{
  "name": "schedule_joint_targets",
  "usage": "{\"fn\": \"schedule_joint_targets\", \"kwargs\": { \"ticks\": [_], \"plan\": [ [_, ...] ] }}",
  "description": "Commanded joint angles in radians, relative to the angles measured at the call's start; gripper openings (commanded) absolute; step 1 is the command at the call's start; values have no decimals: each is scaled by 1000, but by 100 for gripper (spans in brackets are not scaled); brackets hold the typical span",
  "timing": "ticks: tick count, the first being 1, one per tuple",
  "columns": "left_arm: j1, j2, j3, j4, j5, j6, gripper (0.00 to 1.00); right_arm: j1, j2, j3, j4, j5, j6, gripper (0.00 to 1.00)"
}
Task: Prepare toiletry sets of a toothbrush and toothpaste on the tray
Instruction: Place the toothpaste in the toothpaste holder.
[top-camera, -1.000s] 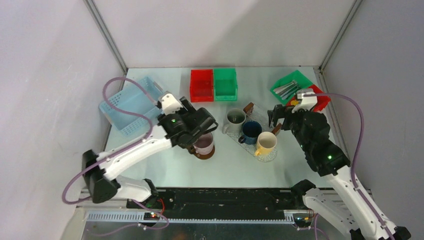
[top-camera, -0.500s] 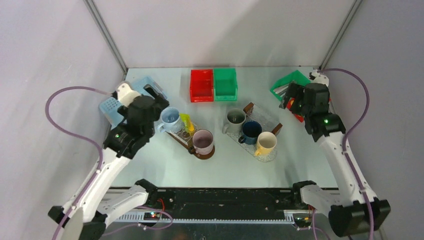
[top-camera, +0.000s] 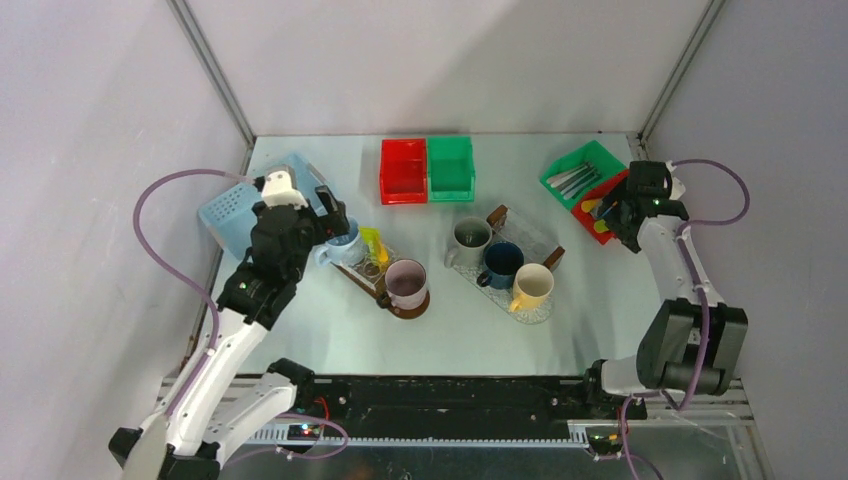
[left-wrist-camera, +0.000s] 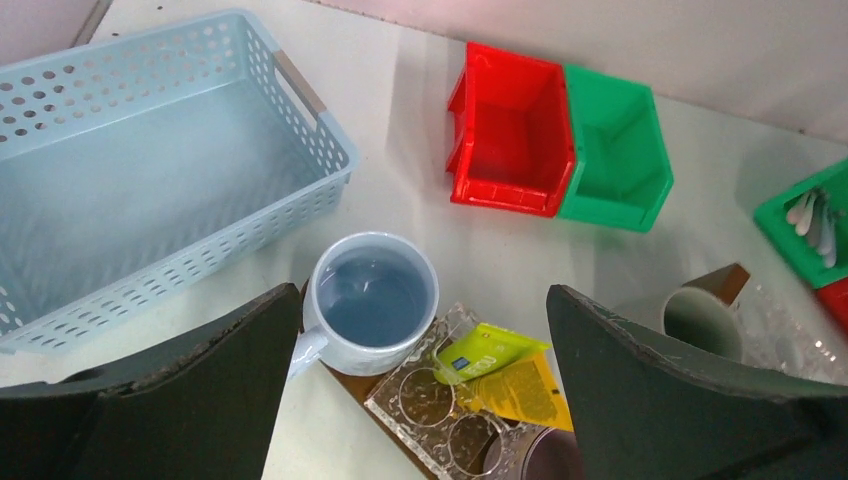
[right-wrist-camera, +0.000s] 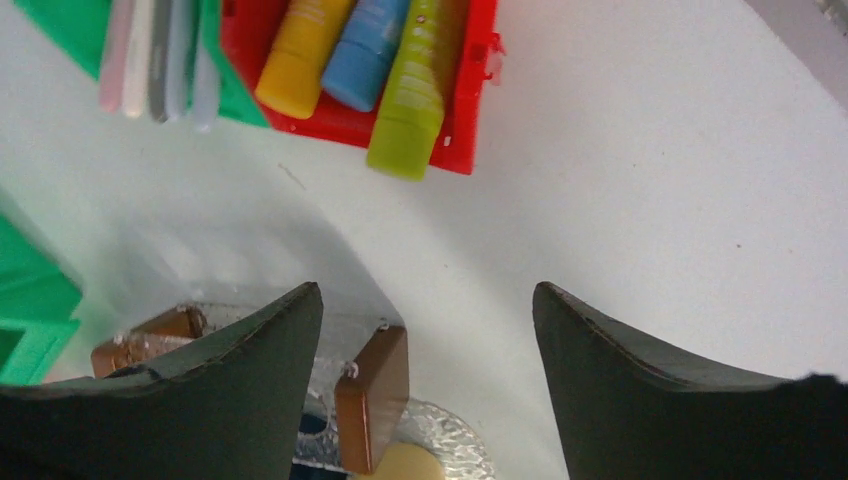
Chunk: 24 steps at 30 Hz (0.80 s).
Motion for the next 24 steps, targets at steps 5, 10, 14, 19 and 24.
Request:
{"fn": "schedule_joint_targets", "kwargs": {
  "ticks": [5, 10, 14, 19, 24],
  "plan": [
    [6, -43, -45, 108, 55, 118, 100, -73, 149, 63, 61, -27, 142, 71],
    [6, -49, -53, 112, 48, 128, 100, -78, 227, 98, 101, -46, 188, 67],
    [7, -45, -58, 118, 65, 136, 100, -78, 278, 125, 122, -54, 228, 63],
    [7, -42, -67, 124, 53, 141, 100, -79, 349, 150, 145, -61, 270, 60],
    [7, -40, -71, 127, 61, 142, 100, -81, 409, 153, 147, -79, 310, 56]
  ]
}}
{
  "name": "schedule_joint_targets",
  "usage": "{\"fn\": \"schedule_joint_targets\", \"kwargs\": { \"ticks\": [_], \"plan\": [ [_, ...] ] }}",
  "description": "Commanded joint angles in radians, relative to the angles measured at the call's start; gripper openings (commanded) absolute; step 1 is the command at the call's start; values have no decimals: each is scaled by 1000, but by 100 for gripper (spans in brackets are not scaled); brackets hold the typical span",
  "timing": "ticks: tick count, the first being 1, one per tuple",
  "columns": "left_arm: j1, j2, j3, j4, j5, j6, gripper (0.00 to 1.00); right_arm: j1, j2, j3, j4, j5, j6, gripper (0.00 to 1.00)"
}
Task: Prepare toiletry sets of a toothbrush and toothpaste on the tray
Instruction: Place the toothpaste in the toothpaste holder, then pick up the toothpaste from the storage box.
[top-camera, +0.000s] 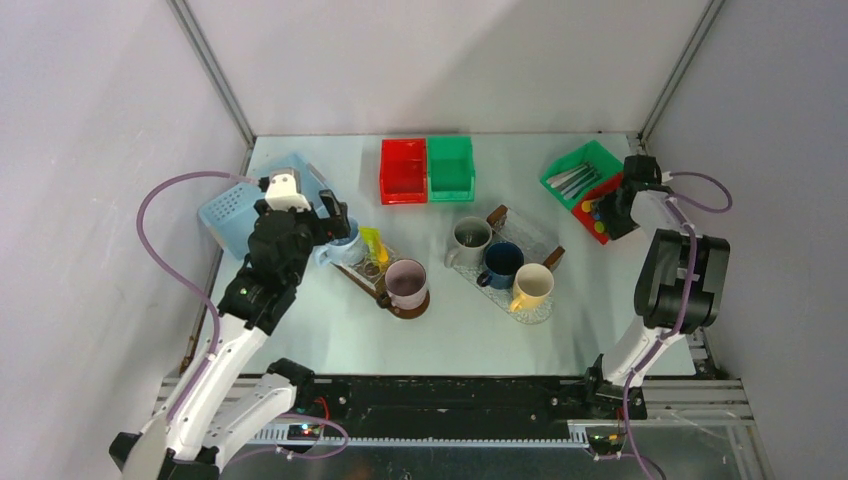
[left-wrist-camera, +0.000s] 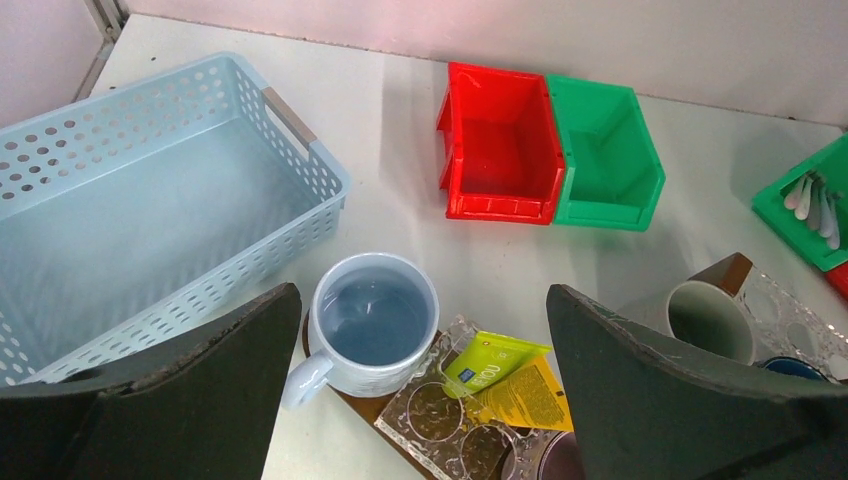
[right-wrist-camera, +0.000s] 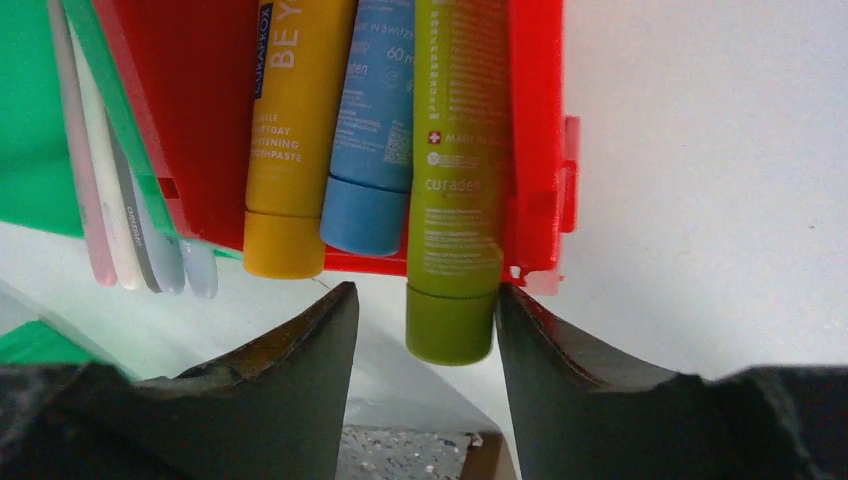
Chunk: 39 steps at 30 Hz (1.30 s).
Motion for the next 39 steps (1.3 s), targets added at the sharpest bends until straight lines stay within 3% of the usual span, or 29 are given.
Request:
{"fn": "schedule_joint_targets", "kwargs": {
  "ticks": [1, 5, 10, 19, 29, 39],
  "plan": [
    [7, -2, -7, 36, 11, 30, 100, -4, 43, 35, 22, -7, 61, 55],
    [6, -5, -12, 42, 7, 35, 100, -4, 62, 35, 16, -3, 67, 47],
    [6, -10, -15, 46, 16, 36, 100, 2, 22, 36, -19, 17, 46, 29],
    [7, -23, -17, 59, 65, 26, 100, 38, -170, 2, -52, 53, -15, 0],
    [6, -7, 43, 15, 177, -27, 100, 148, -461, -96, 6, 20, -129, 0],
    [-6, 54, 211, -62, 349, -196, 100, 421, -742, -168, 209, 78, -330, 0]
  ]
}}
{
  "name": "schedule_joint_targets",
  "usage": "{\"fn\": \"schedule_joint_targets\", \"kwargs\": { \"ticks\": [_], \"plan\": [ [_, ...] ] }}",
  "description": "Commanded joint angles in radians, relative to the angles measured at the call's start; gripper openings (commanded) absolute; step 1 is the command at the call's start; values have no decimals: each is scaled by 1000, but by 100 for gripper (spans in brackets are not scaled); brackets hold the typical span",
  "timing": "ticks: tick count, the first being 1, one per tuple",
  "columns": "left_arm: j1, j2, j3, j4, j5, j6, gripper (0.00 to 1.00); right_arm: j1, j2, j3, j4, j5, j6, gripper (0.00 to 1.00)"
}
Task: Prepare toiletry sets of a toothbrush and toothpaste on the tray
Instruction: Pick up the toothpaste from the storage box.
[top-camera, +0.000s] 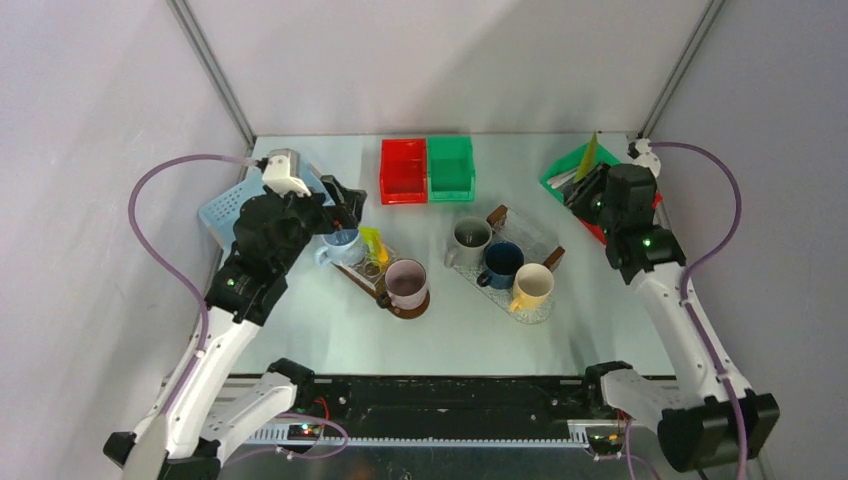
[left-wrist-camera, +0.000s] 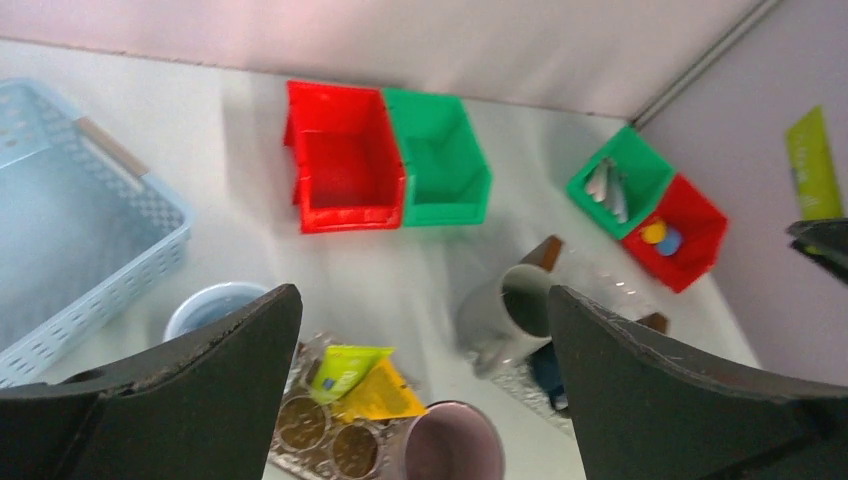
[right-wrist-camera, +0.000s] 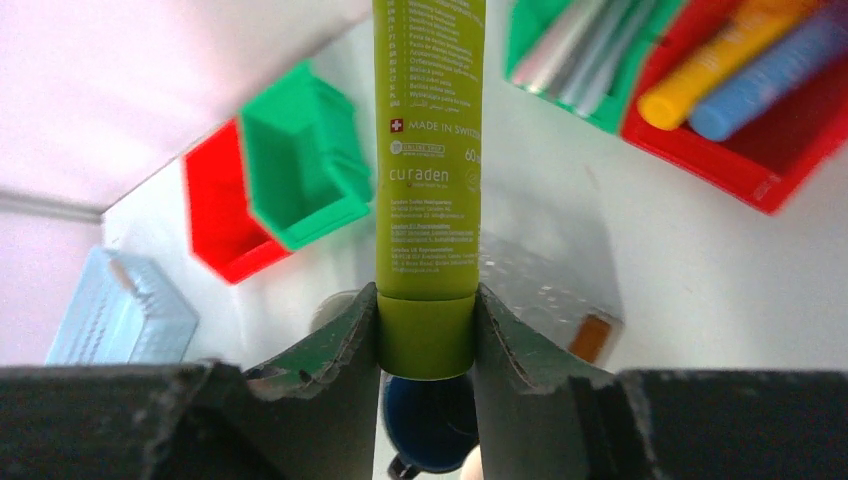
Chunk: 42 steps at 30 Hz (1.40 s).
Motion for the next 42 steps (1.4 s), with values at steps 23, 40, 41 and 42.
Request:
{"fn": "schedule_joint_targets", "kwargs": {
  "ticks": [23, 40, 41, 42],
  "plan": [
    [-300, 219, 213, 213, 97, -479, 96, 859, -50, -102, 633, 557, -738, 0],
    [-395, 352, 208, 300, 33, -563, 80, 1052, 74, -120, 819, 631, -940, 0],
    [-396, 355, 202, 300, 32, -564, 79, 1054, 77, -121, 819, 629, -942, 0],
    [-395, 356, 199, 301, 28, -564, 74, 1061, 78, -121, 818, 628, -943, 0]
  ]
}}
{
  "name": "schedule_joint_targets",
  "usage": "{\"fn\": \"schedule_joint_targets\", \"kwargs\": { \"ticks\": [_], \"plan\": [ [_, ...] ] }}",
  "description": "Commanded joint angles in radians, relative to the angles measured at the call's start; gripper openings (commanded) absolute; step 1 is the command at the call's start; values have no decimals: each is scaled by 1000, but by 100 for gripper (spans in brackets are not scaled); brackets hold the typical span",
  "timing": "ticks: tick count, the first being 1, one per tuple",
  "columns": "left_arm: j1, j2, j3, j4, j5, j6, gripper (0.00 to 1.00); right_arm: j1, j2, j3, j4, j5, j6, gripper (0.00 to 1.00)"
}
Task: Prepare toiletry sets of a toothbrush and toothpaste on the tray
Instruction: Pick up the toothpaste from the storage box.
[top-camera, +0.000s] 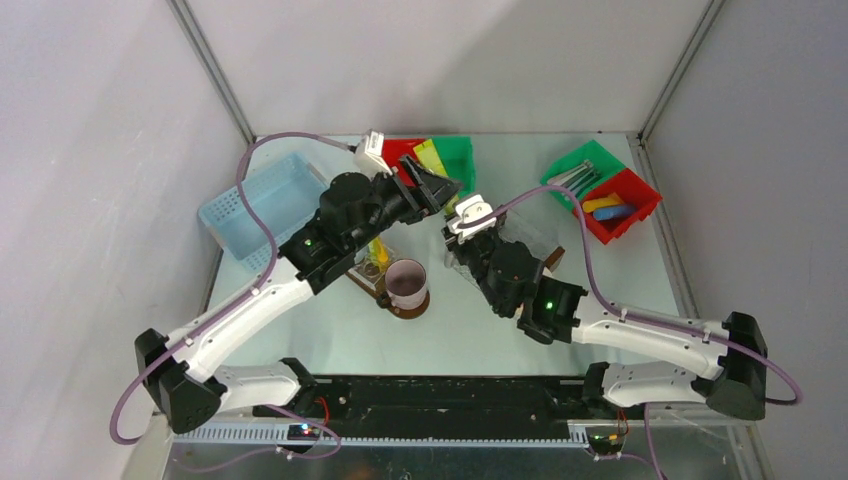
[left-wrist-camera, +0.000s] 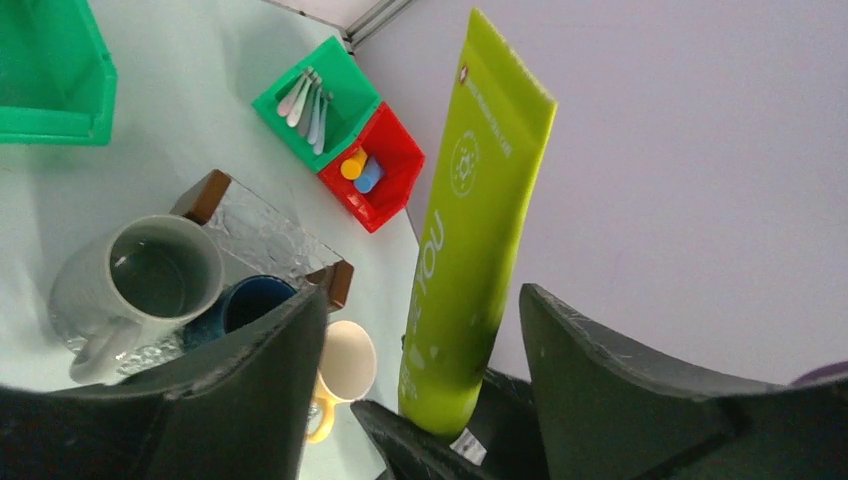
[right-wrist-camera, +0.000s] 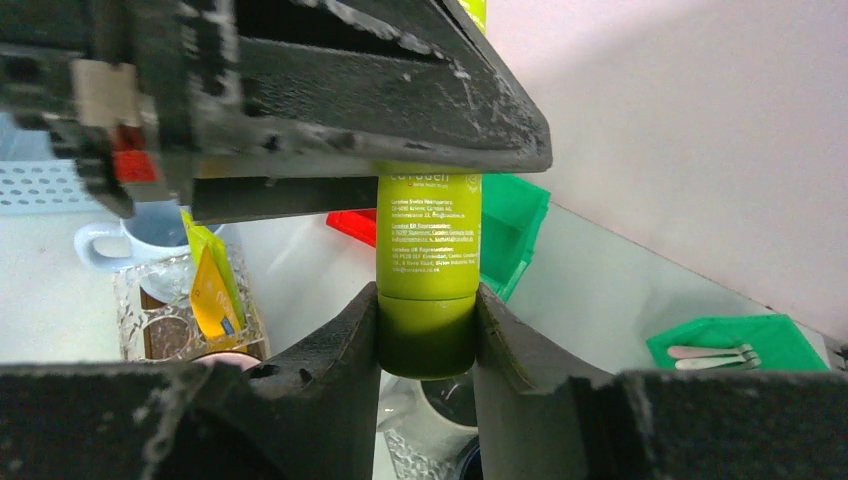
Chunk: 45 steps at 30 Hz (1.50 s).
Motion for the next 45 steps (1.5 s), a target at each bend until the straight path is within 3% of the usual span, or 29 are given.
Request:
{"fn": "schedule_joint_targets", "kwargs": {
  "ticks": [1, 7, 13, 17, 18, 21, 27, 37, 40, 45],
  "plan": [
    [-7, 2, 17, 49, -25, -14, 72, 23, 7, 8, 89, 21, -31, 0],
    [-6, -8, -7, 70, -7, -2, 43, 28, 13, 8, 75, 16, -26, 3],
    [-5, -42, -55, 136, 20, 76, 25, 29, -8, 7, 39, -8, -20, 15],
    [9, -58, -65, 131, 32, 145, 22, 24, -45, 7, -25, -59, 1, 35],
    [22, -60, -65, 127, 52, 166, 21, 20, -64, 7, -59, -90, 16, 43],
    [55, -58, -67, 118, 131, 202, 21, -24, -109, 26, -164, -176, 77, 58],
    [120, -44, -56, 76, 294, 333, 20, -231, -234, 66, -375, -578, 259, 76],
    [125, -9, 39, -67, 582, 576, 22, -658, -278, 167, -366, -1232, 477, 81],
    [125, -3, 64, -102, 633, 642, 22, -707, -236, 201, -313, -1392, 549, 81],
    [122, 7, 107, -133, 741, 716, 24, -729, -164, 254, -220, -1516, 608, 81]
  ]
}}
